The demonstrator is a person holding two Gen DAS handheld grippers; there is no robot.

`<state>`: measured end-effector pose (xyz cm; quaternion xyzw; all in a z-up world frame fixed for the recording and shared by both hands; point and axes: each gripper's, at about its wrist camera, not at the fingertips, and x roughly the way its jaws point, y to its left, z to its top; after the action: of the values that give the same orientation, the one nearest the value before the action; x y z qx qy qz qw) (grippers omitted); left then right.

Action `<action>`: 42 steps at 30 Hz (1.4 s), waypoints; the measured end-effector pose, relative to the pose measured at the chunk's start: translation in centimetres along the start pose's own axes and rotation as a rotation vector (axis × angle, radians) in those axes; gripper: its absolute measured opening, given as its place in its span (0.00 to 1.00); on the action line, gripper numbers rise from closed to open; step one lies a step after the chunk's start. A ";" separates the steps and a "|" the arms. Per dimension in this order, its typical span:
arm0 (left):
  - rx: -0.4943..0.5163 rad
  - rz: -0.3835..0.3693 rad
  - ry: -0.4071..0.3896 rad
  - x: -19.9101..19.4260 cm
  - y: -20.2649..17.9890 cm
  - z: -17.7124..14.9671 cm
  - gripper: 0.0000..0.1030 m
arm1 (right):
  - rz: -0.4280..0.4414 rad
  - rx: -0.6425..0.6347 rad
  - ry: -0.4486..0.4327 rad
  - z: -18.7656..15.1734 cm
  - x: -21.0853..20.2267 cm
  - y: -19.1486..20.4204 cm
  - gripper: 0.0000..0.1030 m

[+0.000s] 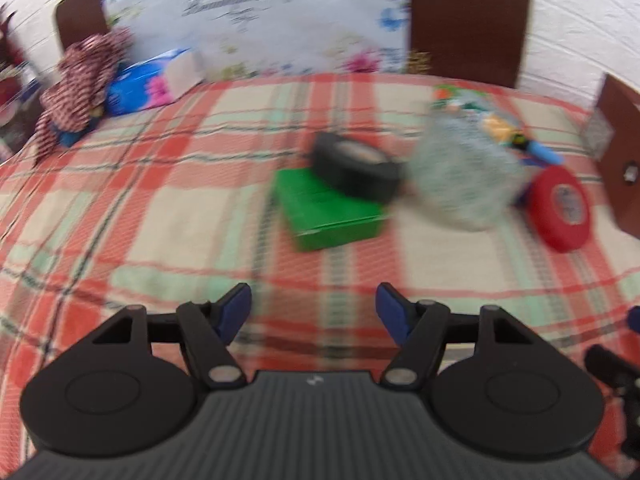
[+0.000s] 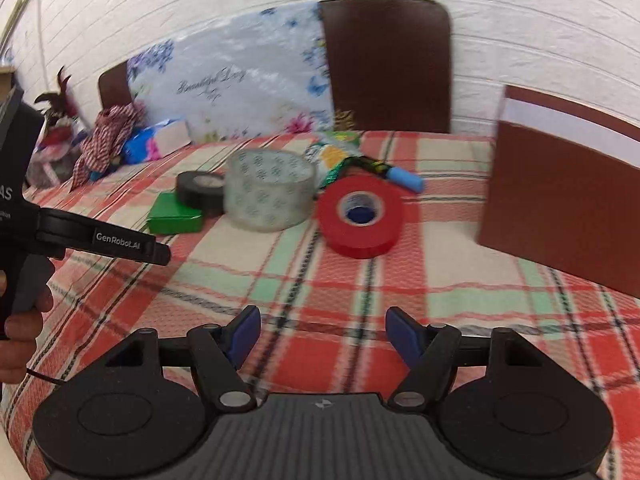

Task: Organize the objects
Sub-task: 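Move the right gripper to the green box and close on it, then carry the green box into the brown box and open the right gripper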

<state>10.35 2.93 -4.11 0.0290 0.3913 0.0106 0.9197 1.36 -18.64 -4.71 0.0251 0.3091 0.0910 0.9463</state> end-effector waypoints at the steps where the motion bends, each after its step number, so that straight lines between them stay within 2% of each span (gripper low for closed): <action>1: -0.025 0.021 -0.009 0.4 1.7 -0.2 0.70 | 0.013 -0.010 0.005 0.2 0.4 0.6 0.68; 3: -0.089 0.078 -0.068 1.0 5.3 -0.6 0.76 | 0.052 -0.026 0.014 0.9 1.6 1.7 0.68; 5: -0.135 0.179 -0.138 1.9 8.7 -1.5 0.83 | 0.084 -0.044 0.021 1.6 3.0 3.1 0.68; 6: -0.181 0.173 -0.175 2.3 10.5 -2.2 0.87 | 0.100 -0.059 0.024 2.0 3.9 4.0 0.68; 7: -0.271 0.099 -0.201 2.3 12.4 -2.7 0.86 | 0.119 -0.074 0.026 2.3 4.7 5.0 0.68; 8: -0.320 0.078 -0.233 2.0 13.3 -2.7 0.86 | 0.137 -0.087 0.031 2.7 5.7 5.9 0.68; 9: -0.332 0.084 -0.230 2.2 13.5 -2.7 0.86 | 0.156 -0.099 0.041 3.2 6.9 7.0 0.69; 11: -0.289 0.113 -0.222 2.5 12.5 -2.3 0.87 | 0.177 -0.123 0.031 4.1 8.8 8.8 0.73; 13: -0.261 0.119 -0.213 2.7 11.9 -2.2 0.87 | 0.171 -0.147 0.020 5.2 10.5 10.3 0.75; 16: -0.268 0.111 -0.216 2.8 12.0 -2.5 0.87 | 0.164 -0.138 0.015 6.4 12.8 11.3 0.83; 17: -0.265 0.115 -0.215 2.8 12.0 -2.5 0.87 | 0.156 -0.140 0.016 6.5 13.2 11.6 0.83; 18: -0.260 0.118 -0.214 2.8 11.9 -2.5 0.87 | 0.149 -0.145 0.011 6.5 13.3 11.8 0.73; 19: -0.256 0.119 -0.213 2.8 11.9 -2.5 0.87 | 0.142 -0.148 0.004 6.6 13.2 11.7 0.64; 20: -0.255 0.120 -0.212 2.8 11.9 -2.5 0.87 | 0.151 -0.147 -0.001 6.5 13.1 11.4 0.59; 26: -0.253 0.119 -0.211 2.9 11.8 -2.5 0.87 | 0.156 -0.191 0.003 5.2 11.3 11.1 0.59; 32: -0.239 0.123 -0.207 3.0 11.7 -2.4 0.88 | 0.123 -0.196 0.002 1.7 6.0 7.9 0.59; 35: -0.232 0.126 -0.206 2.9 11.6 -2.3 0.88 | 0.003 -0.129 -0.004 0.0 3.0 4.5 0.59; 38: -0.222 0.132 -0.203 2.9 11.4 -2.3 0.88 | -0.135 -0.006 -0.012 -0.8 1.2 0.4 0.61; 41: -0.210 0.143 -0.199 3.0 11.1 -2.3 0.89 | -0.115 0.119 -0.022 -1.2 0.0 -2.7 0.64; 42: -0.205 0.148 -0.197 3.0 11.1 -2.3 0.89 | -0.118 0.119 -0.022 -1.4 -0.3 -2.7 0.69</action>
<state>10.80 14.19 -7.14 -0.0355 0.2927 0.1154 0.9486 0.73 -21.37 -5.97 0.0641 0.3045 0.0161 0.9502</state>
